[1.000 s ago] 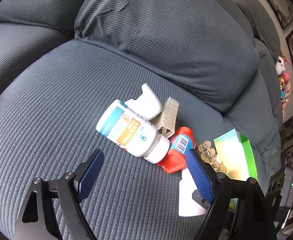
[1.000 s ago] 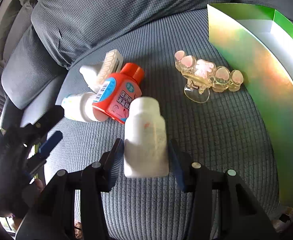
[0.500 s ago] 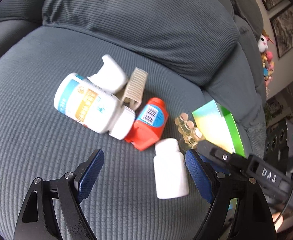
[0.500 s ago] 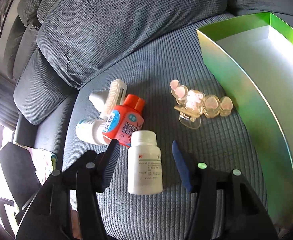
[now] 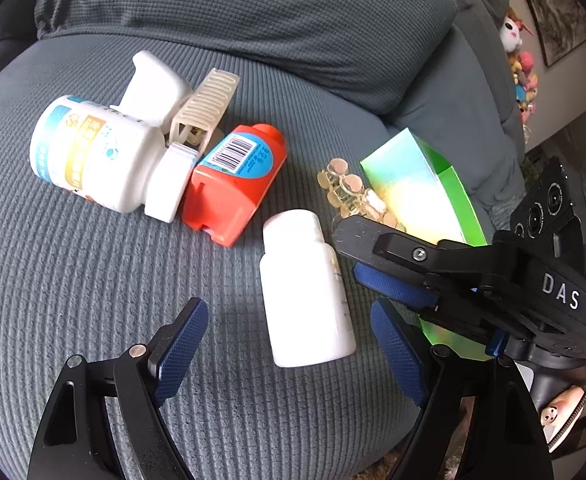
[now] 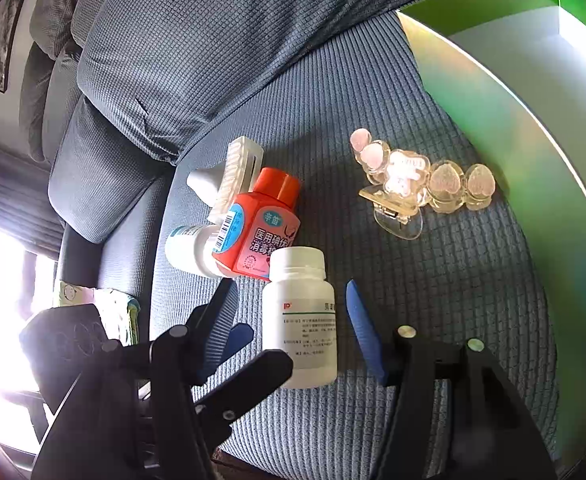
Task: Organize rigid objects
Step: 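Close the right gripper on the plain white pill bottle, then carry the white pill bottle with the right gripper into the green box and release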
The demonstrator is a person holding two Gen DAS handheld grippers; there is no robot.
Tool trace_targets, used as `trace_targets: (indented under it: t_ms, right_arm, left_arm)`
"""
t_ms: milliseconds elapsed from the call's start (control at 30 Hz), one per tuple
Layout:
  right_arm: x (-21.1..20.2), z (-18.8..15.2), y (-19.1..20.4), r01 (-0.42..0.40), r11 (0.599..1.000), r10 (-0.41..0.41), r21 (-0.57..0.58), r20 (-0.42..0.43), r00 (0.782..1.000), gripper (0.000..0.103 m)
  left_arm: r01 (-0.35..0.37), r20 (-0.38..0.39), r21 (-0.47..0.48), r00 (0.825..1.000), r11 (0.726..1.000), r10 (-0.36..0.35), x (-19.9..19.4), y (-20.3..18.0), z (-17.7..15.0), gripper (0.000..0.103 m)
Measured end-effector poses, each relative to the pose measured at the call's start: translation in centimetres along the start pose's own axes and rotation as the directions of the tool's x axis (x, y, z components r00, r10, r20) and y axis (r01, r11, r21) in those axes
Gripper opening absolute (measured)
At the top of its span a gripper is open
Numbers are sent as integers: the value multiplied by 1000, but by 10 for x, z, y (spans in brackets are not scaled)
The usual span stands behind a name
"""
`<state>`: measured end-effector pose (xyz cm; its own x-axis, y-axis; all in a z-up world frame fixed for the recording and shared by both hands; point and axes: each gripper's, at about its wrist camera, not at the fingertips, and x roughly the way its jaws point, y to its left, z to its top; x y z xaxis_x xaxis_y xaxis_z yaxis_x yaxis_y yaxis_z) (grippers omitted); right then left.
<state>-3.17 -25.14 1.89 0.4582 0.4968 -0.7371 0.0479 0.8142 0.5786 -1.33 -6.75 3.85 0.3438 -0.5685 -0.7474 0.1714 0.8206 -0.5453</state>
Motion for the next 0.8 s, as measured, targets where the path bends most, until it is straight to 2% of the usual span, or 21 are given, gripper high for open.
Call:
trace_targets:
  t_ms: [233, 467, 533, 633, 800]
  right_arm:
    - [6, -1, 6, 9, 999, -9, -32, -7, 1000, 55]
    - [17, -4, 4, 26, 999, -28, -32, -41, 999, 53]
    - [18, -4, 3, 25, 999, -27, -34, -46, 999, 53]
    - [20, -4, 3, 17, 999, -19, -35, -53, 998, 52]
    - [24, -6, 2, 33, 999, -35, -36, -59, 998, 45]
  left_arm:
    - [9, -10, -6, 1000, 1000, -9, 3, 1, -3, 83]
    - [20, -20, 3, 1000, 1000, -20, 7, -4, -5, 68]
    - [23, -24, 12, 999, 1000, -23, 9, -8, -6, 58]
    - [29, -33, 10, 999, 1000, -28, 12, -9, -8, 51]
    - [25, -30, 8, 999, 1000, -25, 12, -9, -8, 50]
